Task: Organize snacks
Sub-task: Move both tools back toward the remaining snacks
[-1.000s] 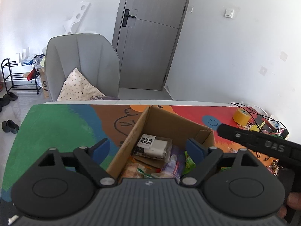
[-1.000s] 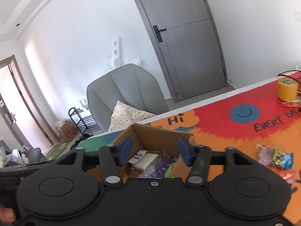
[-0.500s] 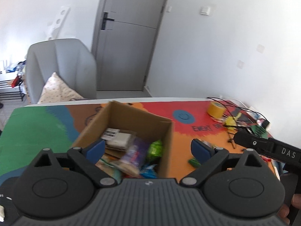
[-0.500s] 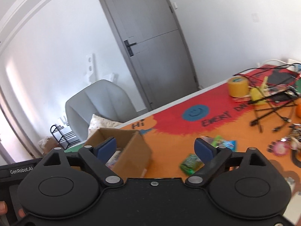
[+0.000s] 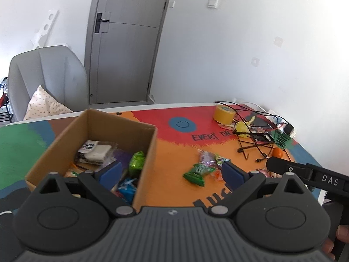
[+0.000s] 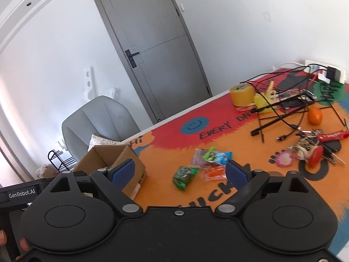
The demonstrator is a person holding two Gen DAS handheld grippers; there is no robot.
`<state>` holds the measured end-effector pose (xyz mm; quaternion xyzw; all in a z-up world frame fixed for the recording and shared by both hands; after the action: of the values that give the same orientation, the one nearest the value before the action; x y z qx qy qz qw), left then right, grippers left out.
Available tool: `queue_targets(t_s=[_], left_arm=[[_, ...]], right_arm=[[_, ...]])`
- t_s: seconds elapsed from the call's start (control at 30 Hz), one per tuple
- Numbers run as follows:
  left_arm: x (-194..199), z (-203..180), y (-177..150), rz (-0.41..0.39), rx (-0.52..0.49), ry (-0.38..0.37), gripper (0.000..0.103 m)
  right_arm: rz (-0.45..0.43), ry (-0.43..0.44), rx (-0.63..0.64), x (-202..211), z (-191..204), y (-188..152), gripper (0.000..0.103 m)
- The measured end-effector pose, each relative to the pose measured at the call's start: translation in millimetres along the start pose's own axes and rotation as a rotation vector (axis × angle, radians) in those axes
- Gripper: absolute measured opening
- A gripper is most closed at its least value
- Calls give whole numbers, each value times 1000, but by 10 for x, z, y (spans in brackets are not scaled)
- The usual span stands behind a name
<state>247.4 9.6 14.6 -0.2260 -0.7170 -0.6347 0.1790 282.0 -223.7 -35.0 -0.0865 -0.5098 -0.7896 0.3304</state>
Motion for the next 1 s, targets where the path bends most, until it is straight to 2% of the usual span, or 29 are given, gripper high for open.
queue_targets(t_s=[0.4,0.67,1.0], left_arm=[[-167,-382,-21,4,-64,-67,97],[-423,-555,-27,25,-97,-97,94],[-867,-614,-63,85,-114,-111,80]], right_arm=[[-3,-47,-43,72,-357,-28,90],[23,-64,-82,-48,-574,-45,82],[71,-65,-104,-330,-718,-54,73]])
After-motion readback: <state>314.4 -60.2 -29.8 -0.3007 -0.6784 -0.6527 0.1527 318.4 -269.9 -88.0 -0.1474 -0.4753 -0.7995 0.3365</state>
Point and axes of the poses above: each gripper's, at about its wrist camera, not at the fingertips, and x roughly against the way its jaws point, z to its left, y to its top, the point moved 2 cm from there along -x, roughly the way its jaws point, and after that the axes turned 5 degrees about -x, right-handed, at the moved point
